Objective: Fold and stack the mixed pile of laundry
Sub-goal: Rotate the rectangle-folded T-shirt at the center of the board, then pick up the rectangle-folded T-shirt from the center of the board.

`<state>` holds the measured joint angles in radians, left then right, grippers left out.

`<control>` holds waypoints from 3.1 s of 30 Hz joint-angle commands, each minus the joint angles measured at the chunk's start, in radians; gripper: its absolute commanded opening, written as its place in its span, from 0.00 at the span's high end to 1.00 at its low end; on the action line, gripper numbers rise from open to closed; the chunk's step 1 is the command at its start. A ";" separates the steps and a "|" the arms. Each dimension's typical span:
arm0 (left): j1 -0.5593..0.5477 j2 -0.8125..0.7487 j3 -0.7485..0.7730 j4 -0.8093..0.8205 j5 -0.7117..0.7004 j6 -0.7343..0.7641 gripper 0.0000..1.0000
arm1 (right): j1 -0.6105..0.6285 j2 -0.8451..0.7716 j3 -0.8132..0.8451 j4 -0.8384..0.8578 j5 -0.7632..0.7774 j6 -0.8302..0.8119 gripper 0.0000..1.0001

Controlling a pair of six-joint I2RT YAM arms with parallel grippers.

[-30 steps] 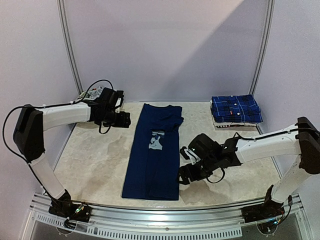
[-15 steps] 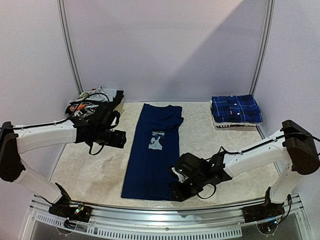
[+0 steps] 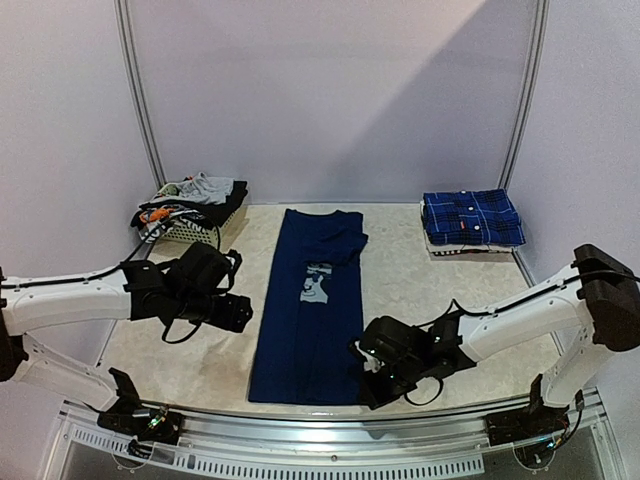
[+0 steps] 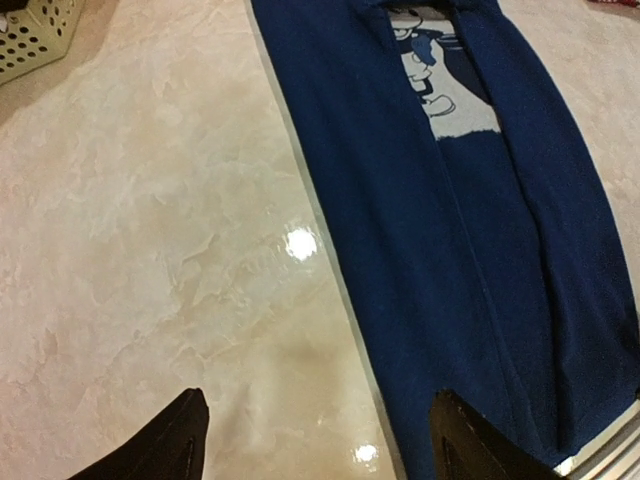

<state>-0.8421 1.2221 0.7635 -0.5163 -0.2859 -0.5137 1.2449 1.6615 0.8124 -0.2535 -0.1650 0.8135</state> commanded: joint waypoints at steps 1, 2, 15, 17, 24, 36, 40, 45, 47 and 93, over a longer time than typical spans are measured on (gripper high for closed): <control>-0.091 -0.059 -0.056 -0.063 0.006 -0.074 0.23 | 0.026 -0.048 -0.093 -0.121 0.030 0.039 1.00; -0.112 -0.066 -0.065 -0.073 0.014 -0.087 0.23 | 0.031 -0.058 -0.104 -0.112 0.029 0.048 1.00; -0.373 -0.053 -0.118 -0.125 0.083 -0.250 0.26 | 0.052 -0.037 -0.121 -0.042 0.013 0.055 1.00; -0.405 -0.039 -0.131 -0.102 0.104 -0.272 0.26 | 0.053 -0.036 -0.126 -0.036 0.012 0.056 1.00; -0.494 0.015 -0.165 -0.034 0.111 -0.347 0.31 | 0.062 -0.026 -0.128 -0.024 0.013 0.067 1.00; -0.540 0.134 -0.149 0.036 0.111 -0.383 0.49 | 0.075 -0.019 -0.134 -0.026 0.022 0.073 1.00; -0.551 0.135 -0.140 -0.002 0.093 -0.405 0.49 | 0.076 -0.023 -0.137 -0.026 0.024 0.073 1.00; -0.555 0.115 -0.156 -0.009 0.079 -0.419 0.51 | 0.077 -0.018 -0.140 -0.019 0.024 0.072 1.00; -0.554 0.114 -0.167 0.011 0.084 -0.419 0.54 | 0.076 -0.015 -0.140 -0.017 0.025 0.070 1.00; -0.508 0.002 0.017 -0.096 -0.124 -0.329 1.00 | 0.068 -0.169 0.194 -0.465 0.397 -0.002 1.00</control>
<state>-1.3842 1.2369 0.7361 -0.5648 -0.3298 -0.8875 1.3132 1.5112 0.9150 -0.5816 0.0830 0.8429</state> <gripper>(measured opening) 0.023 0.022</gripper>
